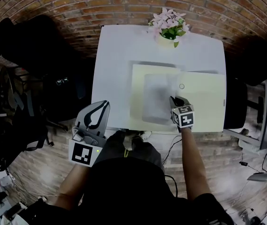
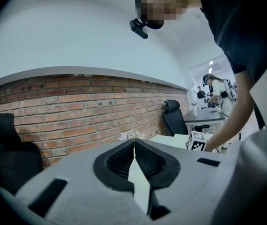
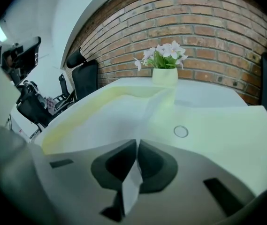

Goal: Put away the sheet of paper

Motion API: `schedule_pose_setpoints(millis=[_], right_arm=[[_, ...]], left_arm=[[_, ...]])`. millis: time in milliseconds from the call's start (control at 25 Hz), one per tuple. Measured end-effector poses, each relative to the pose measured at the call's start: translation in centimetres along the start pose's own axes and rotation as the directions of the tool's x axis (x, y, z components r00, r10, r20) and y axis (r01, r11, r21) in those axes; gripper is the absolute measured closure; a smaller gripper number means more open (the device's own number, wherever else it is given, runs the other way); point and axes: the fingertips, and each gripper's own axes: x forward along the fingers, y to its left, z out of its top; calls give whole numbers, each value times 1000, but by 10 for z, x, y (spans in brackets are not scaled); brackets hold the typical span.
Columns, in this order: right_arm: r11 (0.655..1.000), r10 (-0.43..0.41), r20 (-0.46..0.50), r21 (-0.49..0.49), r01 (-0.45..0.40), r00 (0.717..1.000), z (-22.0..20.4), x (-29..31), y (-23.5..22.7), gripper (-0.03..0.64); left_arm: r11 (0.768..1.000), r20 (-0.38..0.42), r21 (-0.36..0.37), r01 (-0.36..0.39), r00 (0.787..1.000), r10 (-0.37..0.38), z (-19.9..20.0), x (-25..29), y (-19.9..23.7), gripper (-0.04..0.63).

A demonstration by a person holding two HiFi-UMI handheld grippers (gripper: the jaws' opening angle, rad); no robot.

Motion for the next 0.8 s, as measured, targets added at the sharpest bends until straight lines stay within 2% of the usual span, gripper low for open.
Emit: schedule_pose_setpoints(millis=[320, 400, 520, 800], right_arm=[[999, 27, -35, -17, -28, 999, -2, 6, 7, 597], [999, 35, -47, -23, -37, 998, -5, 8, 8, 515], [1000, -1, -42, -9, 0, 999, -9, 2, 0, 402], [997, -75, -10, 35, 76, 997, -9, -22, -21, 397]], left_arm=[[1000, 8, -1, 17, 1000, -17, 1, 2, 1, 565], [1000, 8, 3, 23, 1000, -23, 1, 3, 1, 565], [1000, 11, -5, 26, 1000, -26, 0, 4, 1, 565], [999, 27, -17, 45, 999, -45, -1, 9, 0, 565]])
